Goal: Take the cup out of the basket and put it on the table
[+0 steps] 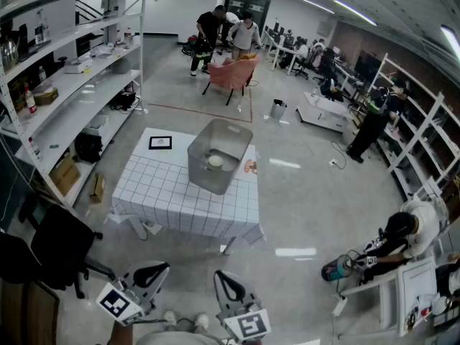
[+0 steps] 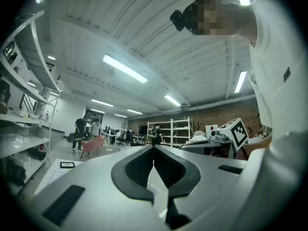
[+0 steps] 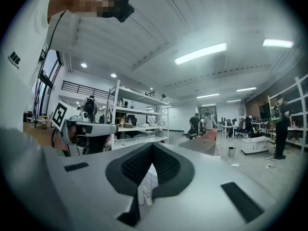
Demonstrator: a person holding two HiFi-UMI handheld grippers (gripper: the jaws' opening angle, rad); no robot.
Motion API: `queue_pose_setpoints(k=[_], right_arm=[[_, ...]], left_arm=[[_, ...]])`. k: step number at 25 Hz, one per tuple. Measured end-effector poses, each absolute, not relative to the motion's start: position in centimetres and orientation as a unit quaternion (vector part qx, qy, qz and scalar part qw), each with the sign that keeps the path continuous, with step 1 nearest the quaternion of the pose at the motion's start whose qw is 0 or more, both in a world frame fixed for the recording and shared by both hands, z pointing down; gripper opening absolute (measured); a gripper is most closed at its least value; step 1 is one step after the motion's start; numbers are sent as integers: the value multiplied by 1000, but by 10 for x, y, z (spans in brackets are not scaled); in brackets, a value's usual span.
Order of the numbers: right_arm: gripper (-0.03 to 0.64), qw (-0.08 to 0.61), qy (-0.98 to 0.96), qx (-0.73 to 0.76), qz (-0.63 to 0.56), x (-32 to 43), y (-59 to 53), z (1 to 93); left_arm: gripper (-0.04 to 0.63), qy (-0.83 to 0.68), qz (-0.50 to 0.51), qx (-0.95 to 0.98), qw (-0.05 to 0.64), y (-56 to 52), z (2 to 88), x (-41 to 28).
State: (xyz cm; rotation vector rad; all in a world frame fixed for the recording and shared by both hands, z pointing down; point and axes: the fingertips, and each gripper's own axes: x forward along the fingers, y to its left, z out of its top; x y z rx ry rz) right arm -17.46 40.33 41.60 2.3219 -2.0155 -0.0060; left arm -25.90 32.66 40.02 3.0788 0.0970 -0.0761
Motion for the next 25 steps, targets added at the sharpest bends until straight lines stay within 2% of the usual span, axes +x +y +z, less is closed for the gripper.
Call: queue_pose_setpoints(k=[10, 25], right_arm=[[8, 38, -657, 753, 0, -180, 403, 420], [9, 5, -659, 752, -20, -137, 426, 408]], left_arm=[[12, 33, -22, 999, 21, 329, 404, -258], [12, -3, -2, 999, 35, 356, 407, -218]])
